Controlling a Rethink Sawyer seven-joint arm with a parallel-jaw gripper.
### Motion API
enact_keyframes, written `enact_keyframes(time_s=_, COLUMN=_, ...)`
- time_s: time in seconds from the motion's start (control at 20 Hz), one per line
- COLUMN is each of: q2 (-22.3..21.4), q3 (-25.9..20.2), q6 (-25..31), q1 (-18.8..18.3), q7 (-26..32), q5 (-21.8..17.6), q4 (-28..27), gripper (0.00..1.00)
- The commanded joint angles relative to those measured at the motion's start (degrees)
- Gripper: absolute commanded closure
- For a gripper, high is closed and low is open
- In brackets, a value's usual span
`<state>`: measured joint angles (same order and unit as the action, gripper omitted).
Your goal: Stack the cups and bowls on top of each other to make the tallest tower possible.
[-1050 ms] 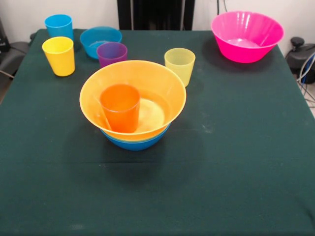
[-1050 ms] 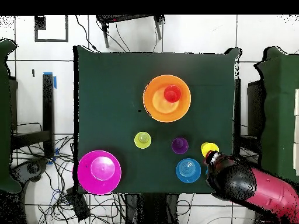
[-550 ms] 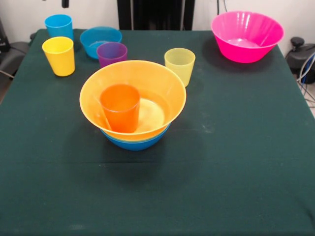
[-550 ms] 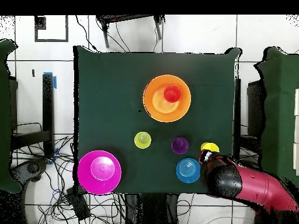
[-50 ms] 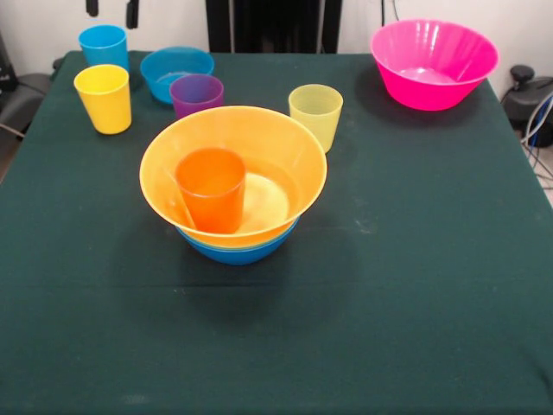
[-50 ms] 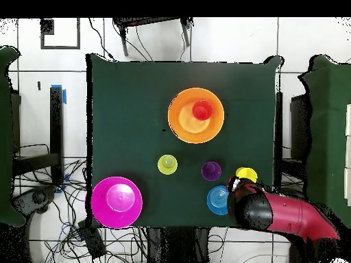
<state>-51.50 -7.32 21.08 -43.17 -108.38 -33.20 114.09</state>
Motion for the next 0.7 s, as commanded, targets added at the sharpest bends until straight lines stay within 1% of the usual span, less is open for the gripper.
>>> enact_keyframes(time_s=0.05, q2=4.7, q3=-0.1, q6=-3.6, q1=2.7, q7=-1.6, q5=-5.4, q4=-0.1, gripper=0.0)
enact_keyframes(time_s=0.2, q2=5.5, q3=0.8, q6=-4.7, q1=4.0, q7=-2.6, q5=-6.4, q4=-0.6, gripper=0.0)
enact_keyframes(time_s=0.3, q2=6.8, q3=0.7, q6=-6.3, q1=3.9, q7=-3.5, q5=-5.9, q4=-0.8, gripper=0.0)
enact_keyframes(time_s=0.4, q2=8.6, q3=1.5, q6=-7.7, q1=4.7, q7=-4.6, q5=-6.0, q4=-1.9, gripper=0.0)
enact_keyframes(time_s=0.55, q2=12.5, q3=1.4, q6=-10.7, q1=4.6, q7=-4.9, q5=-5.9, q4=-3.4, gripper=0.0)
enact_keyframes(time_s=0.7, q2=12.5, q3=3.6, q6=-11.2, q1=6.1, q7=-5.2, q5=-5.9, q4=-4.2, gripper=0.0)
